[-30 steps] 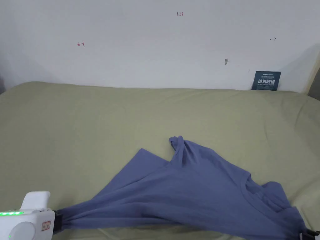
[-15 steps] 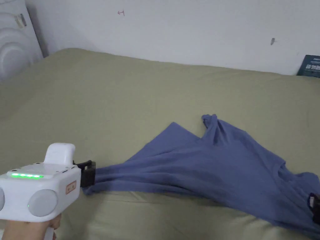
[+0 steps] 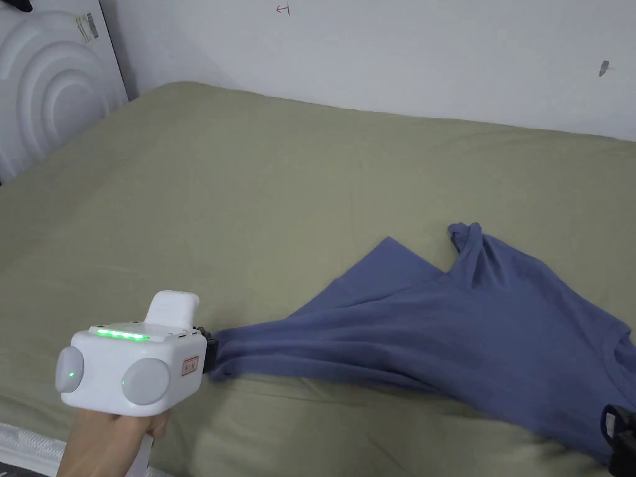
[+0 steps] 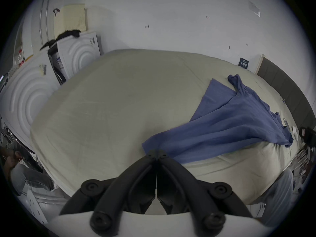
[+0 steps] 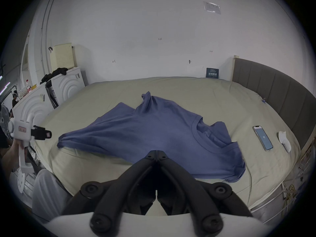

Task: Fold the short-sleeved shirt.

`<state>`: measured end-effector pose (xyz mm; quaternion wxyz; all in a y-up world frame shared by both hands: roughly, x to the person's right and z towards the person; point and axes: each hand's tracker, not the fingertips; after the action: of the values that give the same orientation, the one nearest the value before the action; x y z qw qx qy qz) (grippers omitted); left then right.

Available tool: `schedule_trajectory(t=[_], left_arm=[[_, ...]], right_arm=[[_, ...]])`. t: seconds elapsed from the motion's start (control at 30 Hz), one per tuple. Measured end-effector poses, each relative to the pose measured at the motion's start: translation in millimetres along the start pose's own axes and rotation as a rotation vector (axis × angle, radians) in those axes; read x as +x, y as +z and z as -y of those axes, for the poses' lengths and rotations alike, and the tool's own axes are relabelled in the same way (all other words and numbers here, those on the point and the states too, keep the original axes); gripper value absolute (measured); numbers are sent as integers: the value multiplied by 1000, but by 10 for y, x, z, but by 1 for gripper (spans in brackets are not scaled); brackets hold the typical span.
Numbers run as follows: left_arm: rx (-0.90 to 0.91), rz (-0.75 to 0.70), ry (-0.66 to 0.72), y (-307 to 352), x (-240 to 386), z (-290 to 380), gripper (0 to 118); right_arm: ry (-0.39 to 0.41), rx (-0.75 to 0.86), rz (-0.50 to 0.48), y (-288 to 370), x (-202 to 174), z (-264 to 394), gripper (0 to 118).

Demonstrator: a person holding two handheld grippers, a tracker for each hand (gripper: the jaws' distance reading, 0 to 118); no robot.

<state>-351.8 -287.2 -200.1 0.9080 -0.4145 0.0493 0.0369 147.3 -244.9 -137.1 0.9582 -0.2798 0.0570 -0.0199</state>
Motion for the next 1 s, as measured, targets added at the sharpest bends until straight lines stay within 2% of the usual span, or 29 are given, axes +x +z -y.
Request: schedule_trajectory(t=[0.03,0.07,0.13,0.17,0.3,0.37,0.4,0.43,0.5,0.6,0.8,1.0], left_arm=[[-17,-7,8,-97,-16,-37,4],[-31,-6,19,-186,-37,-77,27],[-83,-10,27,-412,-64,-112,118],[-48,-7,20,-422,-80,-166,117],[-128,-46,-10,-594,-82,-34,117],[-145,-57,-20,-798,-45,-174,110],[-148,-55,-23,-811,-35,-177,100],[-151,-36,-19,-785,-31,-163,86],[-145,-27,-16,-734,25,-147,75],[-122,1,-40,-626,76,-160,3],[-133,8,-63,-643,216,-178,3],[-141,17,-25,-645,157,-183,3]], right_arm=[[8,-5,0,-18,-10,13,1],[13,-9,9,-35,-20,20,1],[12,-21,8,-83,-8,25,1],[9,-30,11,-112,-5,27,1],[25,-55,11,-234,11,22,1],[23,-71,10,-323,42,3,1],[19,-74,10,-372,62,-8,1],[14,-79,13,-431,87,-28,1],[-5,-89,10,-556,149,-93,1],[-2,-104,8,-843,231,-236,1],[46,-125,16,-1676,395,-759,1],[142,-242,60,-2876,628,-1381,2]])
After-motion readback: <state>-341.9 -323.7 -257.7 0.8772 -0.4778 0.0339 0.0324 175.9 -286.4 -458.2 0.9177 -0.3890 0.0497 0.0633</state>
